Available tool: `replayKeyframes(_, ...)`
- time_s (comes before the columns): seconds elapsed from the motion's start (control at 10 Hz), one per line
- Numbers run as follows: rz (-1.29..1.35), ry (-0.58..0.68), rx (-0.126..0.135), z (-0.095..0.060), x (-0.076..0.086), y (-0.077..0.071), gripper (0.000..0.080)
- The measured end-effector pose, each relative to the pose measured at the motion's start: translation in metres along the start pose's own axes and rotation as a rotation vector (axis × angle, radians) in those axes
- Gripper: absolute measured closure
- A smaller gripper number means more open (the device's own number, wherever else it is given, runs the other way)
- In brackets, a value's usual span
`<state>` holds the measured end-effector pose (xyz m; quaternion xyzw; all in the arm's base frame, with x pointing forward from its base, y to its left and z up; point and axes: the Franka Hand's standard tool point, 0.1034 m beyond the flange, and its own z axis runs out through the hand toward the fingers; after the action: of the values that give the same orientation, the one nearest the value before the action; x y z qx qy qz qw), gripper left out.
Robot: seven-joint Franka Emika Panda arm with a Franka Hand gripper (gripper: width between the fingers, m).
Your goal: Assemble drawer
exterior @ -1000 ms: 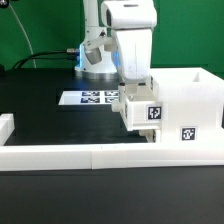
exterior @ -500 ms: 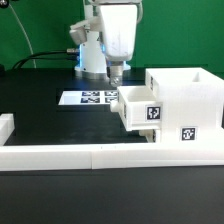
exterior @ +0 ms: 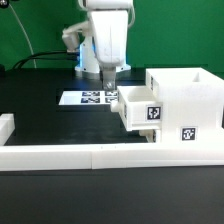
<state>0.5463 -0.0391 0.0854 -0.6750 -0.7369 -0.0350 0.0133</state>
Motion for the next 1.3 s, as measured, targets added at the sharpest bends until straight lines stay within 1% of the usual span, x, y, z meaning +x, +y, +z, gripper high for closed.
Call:
replayKeyframes(0.1, -0.014, 0.025, 0.007, 0.003, -0.008, 0.001, 0.0151)
replayKeyframes(0.3, -0.03, 0.101, 0.036, 0.011, -0.023, 0.002, 0.0151)
replayKeyframes(0.4, -0.025, 0.117, 0.048, 0.015, -0.026, 0.004, 0.0151)
replayKeyframes(0.5, -0.016, 0.121, 0.053, 0.018, -0.024, 0.004, 0.0151)
replayKeyframes(1.1, 0.053, 0.138, 0.065, 0.02, 0.014, 0.01, 0.0151)
replayKeyframes(1.3, 0.088, 0.139, 0.072, 0.022, 0.015, 0.01, 0.0151)
